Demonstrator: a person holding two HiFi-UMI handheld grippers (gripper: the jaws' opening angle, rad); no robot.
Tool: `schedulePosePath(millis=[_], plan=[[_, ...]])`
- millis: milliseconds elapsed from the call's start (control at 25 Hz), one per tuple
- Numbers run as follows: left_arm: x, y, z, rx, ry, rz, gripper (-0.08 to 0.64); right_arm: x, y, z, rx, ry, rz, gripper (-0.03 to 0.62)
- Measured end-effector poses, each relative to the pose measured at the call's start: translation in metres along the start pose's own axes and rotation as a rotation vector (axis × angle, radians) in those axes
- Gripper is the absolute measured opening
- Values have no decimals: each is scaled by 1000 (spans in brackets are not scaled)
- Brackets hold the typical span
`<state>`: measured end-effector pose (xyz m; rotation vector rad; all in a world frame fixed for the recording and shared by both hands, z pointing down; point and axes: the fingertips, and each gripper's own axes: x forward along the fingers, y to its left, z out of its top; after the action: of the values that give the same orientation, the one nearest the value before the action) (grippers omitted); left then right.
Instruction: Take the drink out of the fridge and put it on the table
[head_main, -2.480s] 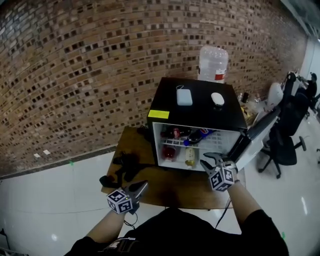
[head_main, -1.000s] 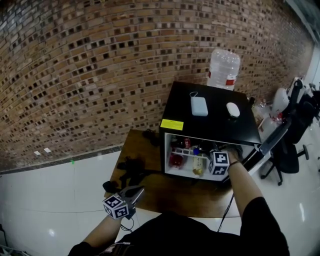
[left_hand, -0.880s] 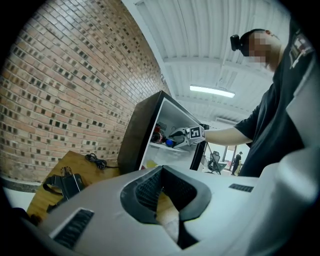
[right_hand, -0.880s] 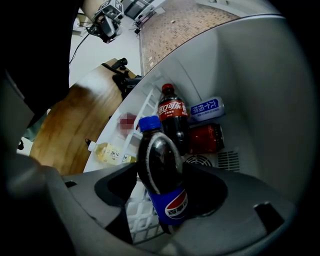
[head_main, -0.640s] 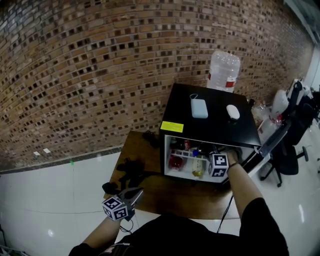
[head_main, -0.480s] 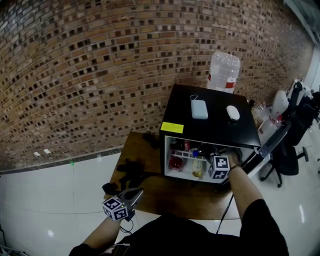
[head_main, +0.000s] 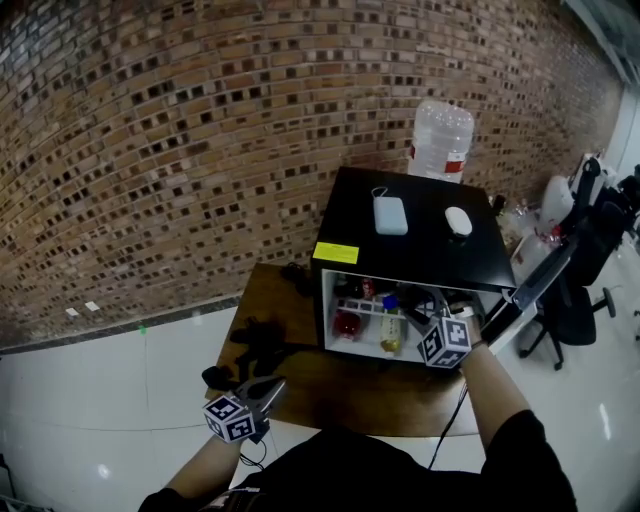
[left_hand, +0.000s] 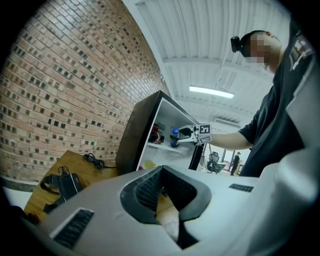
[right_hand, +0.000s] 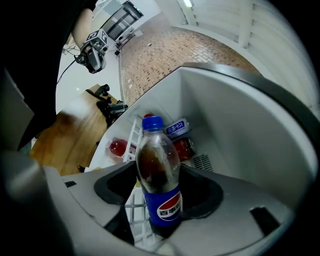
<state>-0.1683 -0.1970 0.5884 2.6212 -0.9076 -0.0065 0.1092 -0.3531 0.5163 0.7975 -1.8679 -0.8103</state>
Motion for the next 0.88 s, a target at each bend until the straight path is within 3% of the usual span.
schedulePosePath(millis=[400,880], plan=[[10,-11,-1,4,6,-17,-14,-52,-13,15,203,-173,-82,285],[17,-20,-4,7,14,-35,-14,-117,-2,47,414,-368,-41,284]])
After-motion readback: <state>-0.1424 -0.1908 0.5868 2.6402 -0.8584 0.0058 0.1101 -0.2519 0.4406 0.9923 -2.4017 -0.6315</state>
